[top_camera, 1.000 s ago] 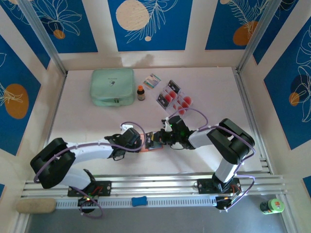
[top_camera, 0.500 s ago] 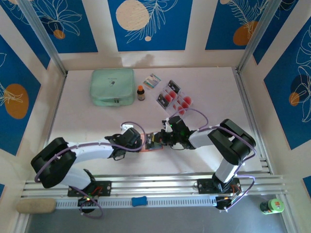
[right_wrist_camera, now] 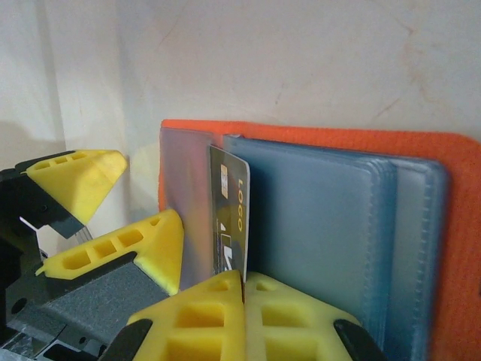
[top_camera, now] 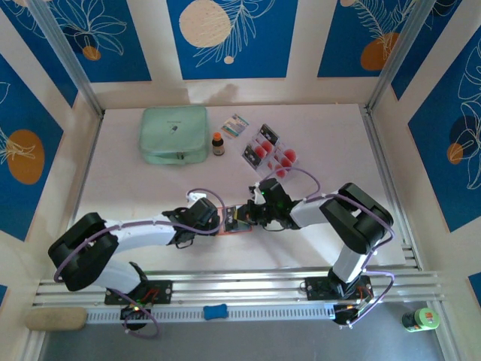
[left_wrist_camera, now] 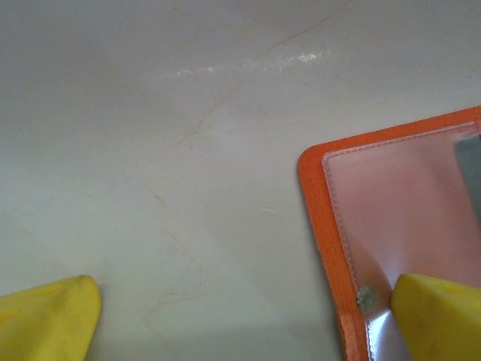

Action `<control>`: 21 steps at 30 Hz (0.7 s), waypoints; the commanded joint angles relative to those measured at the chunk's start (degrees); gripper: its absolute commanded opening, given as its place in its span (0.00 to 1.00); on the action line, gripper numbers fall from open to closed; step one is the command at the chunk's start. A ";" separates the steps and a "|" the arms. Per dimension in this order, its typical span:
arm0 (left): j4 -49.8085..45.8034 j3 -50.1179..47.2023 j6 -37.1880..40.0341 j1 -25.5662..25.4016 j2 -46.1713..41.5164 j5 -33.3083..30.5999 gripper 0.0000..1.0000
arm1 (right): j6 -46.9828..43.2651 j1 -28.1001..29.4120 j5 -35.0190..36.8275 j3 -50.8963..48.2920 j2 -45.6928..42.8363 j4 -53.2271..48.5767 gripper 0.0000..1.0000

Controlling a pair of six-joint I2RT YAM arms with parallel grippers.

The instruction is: Put the credit cards into the card holder

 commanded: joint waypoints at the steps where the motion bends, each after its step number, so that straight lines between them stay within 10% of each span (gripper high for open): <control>1: -1.01 0.04 0.18 0.58 1.00 -0.17 1.00 | -0.17 0.35 -1.02 0.62 1.77 -4.15 0.00; 5: -1.36 0.53 0.19 0.52 0.47 -0.07 1.00 | -0.66 0.35 -1.27 1.15 1.83 -5.12 0.01; 13: -3.01 1.37 -0.70 1.75 -3.26 0.72 1.00 | -7.58 -1.00 -1.38 6.80 -2.05 -17.11 0.48; 21: -1.55 -0.76 -0.98 3.41 -3.81 2.12 1.00 | -15.84 -1.51 1.91 14.83 -4.92 -31.82 0.50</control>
